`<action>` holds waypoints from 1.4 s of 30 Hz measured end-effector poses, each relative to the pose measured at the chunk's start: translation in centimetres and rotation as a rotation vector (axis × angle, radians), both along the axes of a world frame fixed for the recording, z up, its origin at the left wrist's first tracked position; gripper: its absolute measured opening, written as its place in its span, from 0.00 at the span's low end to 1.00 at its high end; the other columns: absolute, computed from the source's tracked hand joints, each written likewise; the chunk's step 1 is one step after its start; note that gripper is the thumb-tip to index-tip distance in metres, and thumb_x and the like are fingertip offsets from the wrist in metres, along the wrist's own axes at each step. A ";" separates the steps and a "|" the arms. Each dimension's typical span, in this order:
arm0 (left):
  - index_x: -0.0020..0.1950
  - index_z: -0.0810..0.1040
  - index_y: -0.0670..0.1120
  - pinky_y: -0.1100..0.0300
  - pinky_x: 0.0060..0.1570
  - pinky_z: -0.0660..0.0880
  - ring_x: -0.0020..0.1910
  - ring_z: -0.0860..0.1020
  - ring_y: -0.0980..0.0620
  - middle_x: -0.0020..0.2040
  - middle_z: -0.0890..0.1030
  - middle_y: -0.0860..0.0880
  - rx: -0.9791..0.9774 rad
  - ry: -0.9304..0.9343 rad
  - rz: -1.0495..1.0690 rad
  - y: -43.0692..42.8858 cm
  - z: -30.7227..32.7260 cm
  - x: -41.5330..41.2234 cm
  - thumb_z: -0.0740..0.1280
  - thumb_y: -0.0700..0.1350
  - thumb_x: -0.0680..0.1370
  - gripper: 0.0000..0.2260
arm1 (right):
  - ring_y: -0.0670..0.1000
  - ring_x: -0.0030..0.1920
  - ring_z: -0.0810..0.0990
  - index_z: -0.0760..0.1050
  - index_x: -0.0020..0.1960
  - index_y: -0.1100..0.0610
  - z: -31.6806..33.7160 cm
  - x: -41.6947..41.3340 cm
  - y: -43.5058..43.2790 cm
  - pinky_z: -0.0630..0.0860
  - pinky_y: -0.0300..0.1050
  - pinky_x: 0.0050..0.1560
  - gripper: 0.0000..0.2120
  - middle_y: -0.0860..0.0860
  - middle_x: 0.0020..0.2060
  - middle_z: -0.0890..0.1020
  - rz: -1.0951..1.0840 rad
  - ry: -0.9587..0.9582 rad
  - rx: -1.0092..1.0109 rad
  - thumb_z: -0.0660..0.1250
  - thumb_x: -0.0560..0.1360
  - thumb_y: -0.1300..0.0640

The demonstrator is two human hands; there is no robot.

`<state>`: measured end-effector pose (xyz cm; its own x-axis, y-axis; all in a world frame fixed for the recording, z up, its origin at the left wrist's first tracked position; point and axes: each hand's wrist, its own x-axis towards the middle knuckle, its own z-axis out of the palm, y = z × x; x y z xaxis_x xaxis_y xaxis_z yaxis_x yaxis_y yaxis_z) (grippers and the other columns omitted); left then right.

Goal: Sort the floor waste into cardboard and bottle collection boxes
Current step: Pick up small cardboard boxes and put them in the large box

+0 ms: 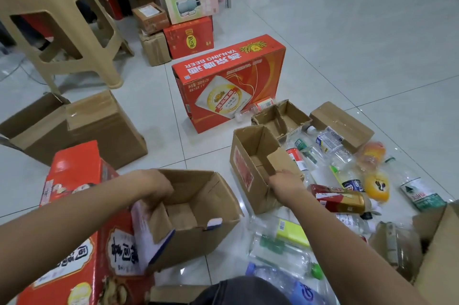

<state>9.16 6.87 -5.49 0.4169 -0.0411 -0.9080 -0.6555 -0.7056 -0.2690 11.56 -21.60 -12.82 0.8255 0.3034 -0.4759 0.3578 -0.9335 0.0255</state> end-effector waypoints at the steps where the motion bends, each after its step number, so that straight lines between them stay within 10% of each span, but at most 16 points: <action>1: 0.57 0.81 0.43 0.55 0.51 0.74 0.50 0.79 0.46 0.53 0.82 0.46 -0.071 -0.059 0.027 0.3 0.4 0.4 0.70 0.48 0.75 0.14 | 0.57 0.62 0.74 0.75 0.63 0.57 -0.1 0.1 0.0 0.71 0.48 0.62 0.15 0.57 0.58 0.79 -0.006 0.004 0.003 0.60 0.78 0.63; 12: 0.57 0.77 0.44 0.54 0.53 0.74 0.59 0.77 0.44 0.59 0.79 0.44 -0.465 -0.437 0.346 -7.4 1.5 3.3 0.66 0.50 0.77 0.13 | 0.60 0.66 0.72 0.69 0.67 0.54 1.7 -0.4 -0.7 0.71 0.47 0.65 0.21 0.60 0.61 0.77 -0.120 0.070 0.218 0.59 0.74 0.64; 23: 0.60 0.76 0.46 0.53 0.54 0.72 0.61 0.75 0.42 0.61 0.77 0.42 -0.526 -0.217 -0.028 -21.2 23.3 -2.3 0.60 0.39 0.76 0.14 | 0.62 0.62 0.75 0.74 0.63 0.62 29.0 -10.7 -8.1 0.73 0.54 0.59 0.17 0.62 0.60 0.77 -0.323 0.150 0.189 0.57 0.77 0.70; 33: 0.58 0.77 0.45 0.53 0.52 0.74 0.58 0.78 0.42 0.58 0.80 0.42 -0.662 0.013 -0.563 -32.9 47.1 -14.4 0.62 0.40 0.76 0.11 | 0.62 0.60 0.78 0.77 0.60 0.63 56.6 -29.9 -13.6 0.73 0.53 0.59 0.14 0.61 0.58 0.80 -0.966 0.228 0.152 0.59 0.78 0.66; 42: 0.56 0.78 0.44 0.54 0.52 0.74 0.58 0.78 0.42 0.57 0.80 0.42 -0.730 0.274 -1.137 -34.1 53.5 -30.6 0.67 0.44 0.76 0.10 | 0.61 0.61 0.76 0.75 0.62 0.62 65.5 -48.7 -4.4 0.73 0.53 0.59 0.15 0.61 0.60 0.78 -1.647 0.232 0.196 0.58 0.78 0.68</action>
